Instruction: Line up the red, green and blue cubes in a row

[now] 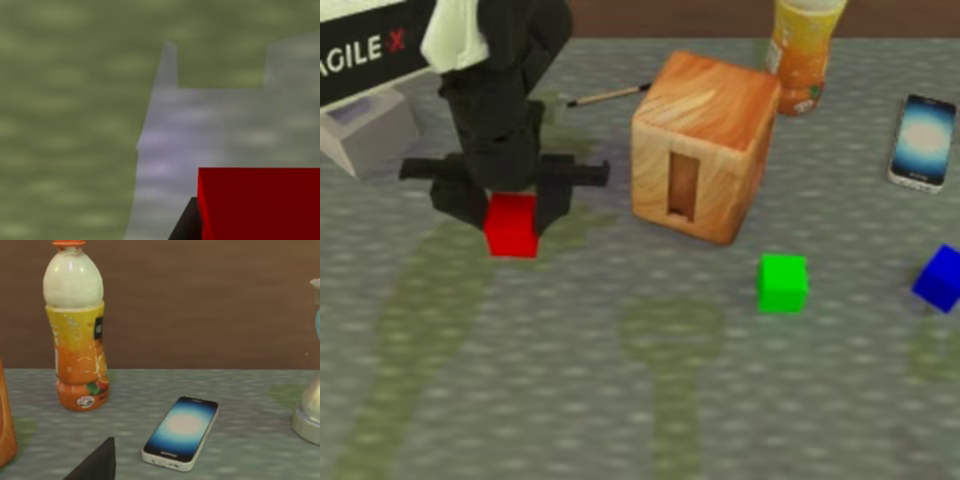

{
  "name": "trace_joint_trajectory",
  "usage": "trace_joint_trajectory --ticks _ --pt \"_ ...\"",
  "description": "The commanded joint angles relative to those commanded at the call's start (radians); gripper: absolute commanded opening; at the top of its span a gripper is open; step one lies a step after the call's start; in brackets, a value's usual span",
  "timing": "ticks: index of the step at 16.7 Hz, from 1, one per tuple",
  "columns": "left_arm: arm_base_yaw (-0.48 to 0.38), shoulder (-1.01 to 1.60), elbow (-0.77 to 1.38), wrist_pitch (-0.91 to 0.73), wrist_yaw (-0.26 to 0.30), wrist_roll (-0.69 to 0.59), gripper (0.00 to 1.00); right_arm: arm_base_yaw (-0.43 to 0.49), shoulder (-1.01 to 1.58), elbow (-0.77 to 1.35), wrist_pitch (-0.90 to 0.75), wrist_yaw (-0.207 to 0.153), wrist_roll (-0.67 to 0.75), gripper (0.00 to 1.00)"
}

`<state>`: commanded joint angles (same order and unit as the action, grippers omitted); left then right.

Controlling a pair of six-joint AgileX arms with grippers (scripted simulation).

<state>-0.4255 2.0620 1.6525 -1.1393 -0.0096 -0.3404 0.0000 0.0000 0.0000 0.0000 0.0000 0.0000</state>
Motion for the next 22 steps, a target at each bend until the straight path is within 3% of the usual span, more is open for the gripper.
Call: trace_joint_trajectory --ticks 3,6,12,18,22 --pt "-0.107 -0.052 -0.059 0.001 -0.005 -0.169 0.0 0.0 0.0 0.0 0.0 0.0 0.0 1.0" --pt "-0.172 -0.091 -0.096 0.007 -0.009 -0.252 0.0 0.0 0.0 0.0 0.0 0.0 0.0 1.0" --pt "-0.174 -0.087 -0.109 0.024 -0.009 -0.254 0.0 0.0 0.0 0.0 0.0 0.0 0.0 1.0" --pt "-0.175 -0.031 -0.249 0.226 -0.009 -0.255 0.0 0.0 0.0 0.0 0.0 0.0 0.0 1.0" --pt "-0.176 -0.018 -0.278 0.263 -0.009 -0.255 0.0 0.0 0.0 0.0 0.0 0.0 0.0 1.0"
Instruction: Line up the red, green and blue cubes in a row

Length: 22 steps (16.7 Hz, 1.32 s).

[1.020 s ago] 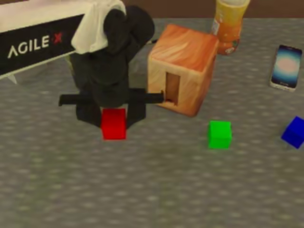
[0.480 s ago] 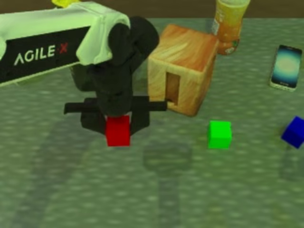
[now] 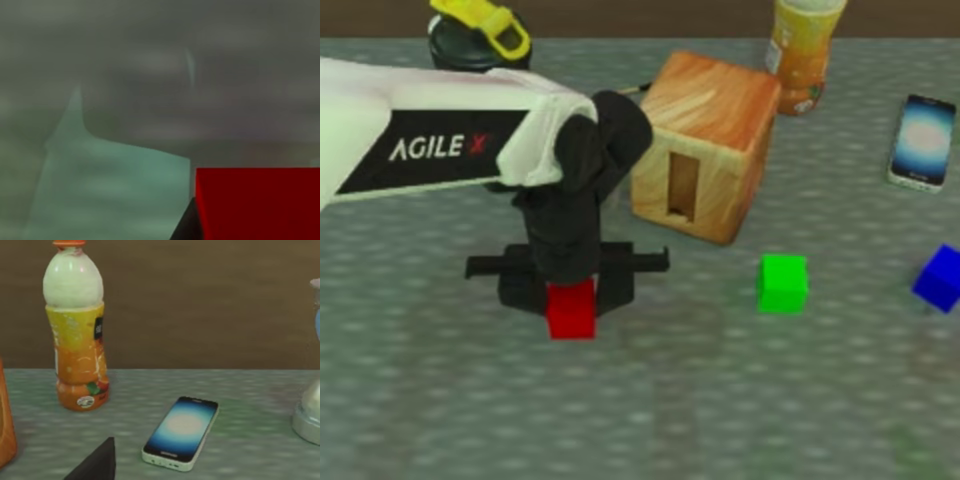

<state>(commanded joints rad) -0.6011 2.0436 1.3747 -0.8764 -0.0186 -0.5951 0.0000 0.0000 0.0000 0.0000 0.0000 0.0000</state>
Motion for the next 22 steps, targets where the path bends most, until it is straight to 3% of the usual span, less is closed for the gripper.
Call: trace_joint_trajectory --ticks 2,15,22 --pt "0.0 0.0 0.0 0.0 0.0 0.0 0.0 0.0 0.0 0.0 0.0 0.0 0.0 1.0" --pt "0.0 0.0 0.0 0.0 0.0 0.0 0.98 0.0 0.0 0.0 0.0 0.0 0.0 1.0" --pt "0.0 0.0 0.0 0.0 0.0 0.0 1.0 0.0 0.0 0.0 0.0 0.0 0.0 1.0"
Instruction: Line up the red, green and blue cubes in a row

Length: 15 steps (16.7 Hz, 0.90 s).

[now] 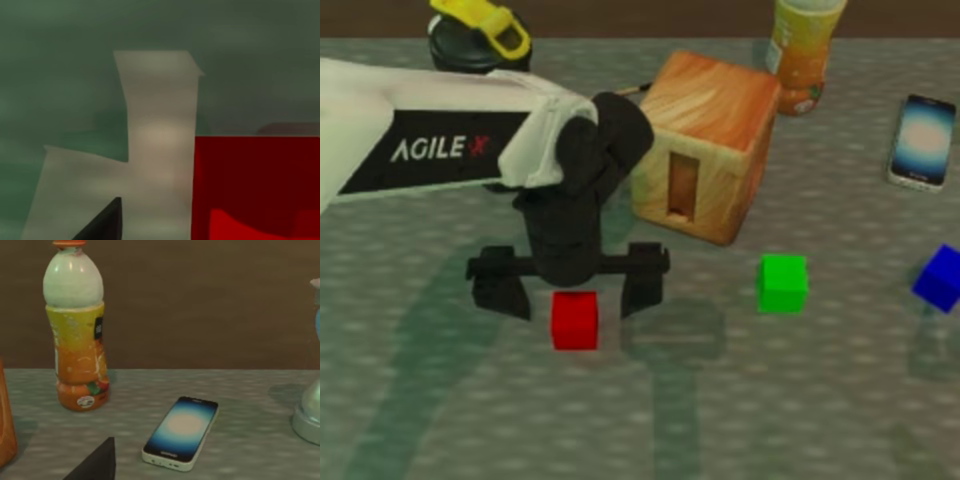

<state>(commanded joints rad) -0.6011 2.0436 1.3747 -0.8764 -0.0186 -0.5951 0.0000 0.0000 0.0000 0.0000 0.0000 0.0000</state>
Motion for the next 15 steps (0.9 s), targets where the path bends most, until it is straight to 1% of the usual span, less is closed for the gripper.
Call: trace_joint_trajectory --ticks 4,10,15 --pt "0.0 -0.005 0.016 -0.017 -0.001 -0.001 1.0 0.0 0.0 0.0 0.0 0.0 0.0 1.0" --pt "0.013 -0.074 0.15 -0.231 -0.001 -0.007 1.0 0.0 0.0 0.0 0.0 0.0 0.0 1.0" --pt "0.01 -0.083 0.162 -0.249 -0.001 -0.007 1.0 0.0 0.0 0.0 0.0 0.0 0.0 1.0"
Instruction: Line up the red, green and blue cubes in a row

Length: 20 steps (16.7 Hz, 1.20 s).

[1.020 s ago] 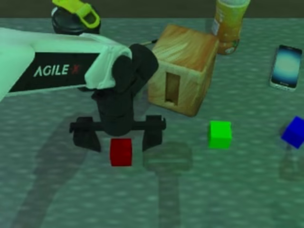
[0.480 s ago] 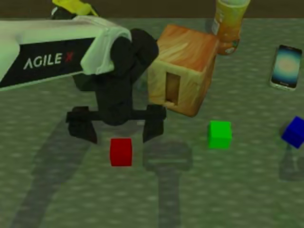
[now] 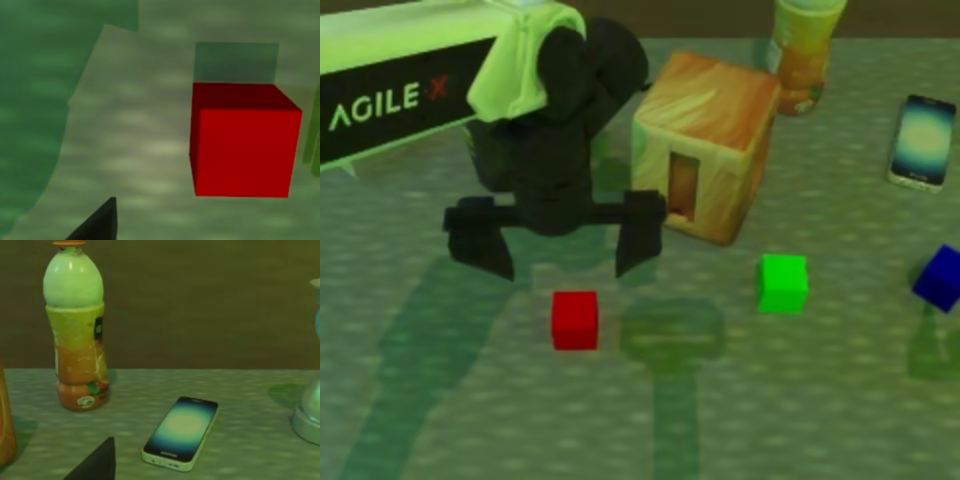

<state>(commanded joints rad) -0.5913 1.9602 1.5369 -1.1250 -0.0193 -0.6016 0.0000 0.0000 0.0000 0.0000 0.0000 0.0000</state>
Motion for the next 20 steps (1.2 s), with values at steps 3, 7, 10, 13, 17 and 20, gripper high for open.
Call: trace_joint_trajectory --ticks 3,7,10,13,17,20 --pt "0.01 -0.022 -0.02 0.013 -0.001 0.001 1.0 0.006 0.029 0.024 -0.016 0.001 0.007 1.0" --pt "0.073 -0.16 -0.14 0.091 -0.007 0.007 1.0 0.048 0.202 0.162 -0.112 0.001 0.051 1.0" --pt "0.148 -0.347 -0.286 0.187 -0.011 0.022 1.0 0.097 0.409 0.327 -0.227 0.0 0.105 1.0" --pt "0.237 -0.59 -0.474 0.31 -0.014 0.055 1.0 0.155 0.656 0.526 -0.364 0.001 0.17 1.0" --pt "0.358 -0.957 -0.762 0.498 -0.016 0.135 1.0 0.238 1.014 0.814 -0.562 0.002 0.266 1.0" --pt "0.436 -1.222 -0.973 0.64 -0.015 0.219 1.0 0.3 1.279 1.03 -0.709 0.003 0.339 1.0"
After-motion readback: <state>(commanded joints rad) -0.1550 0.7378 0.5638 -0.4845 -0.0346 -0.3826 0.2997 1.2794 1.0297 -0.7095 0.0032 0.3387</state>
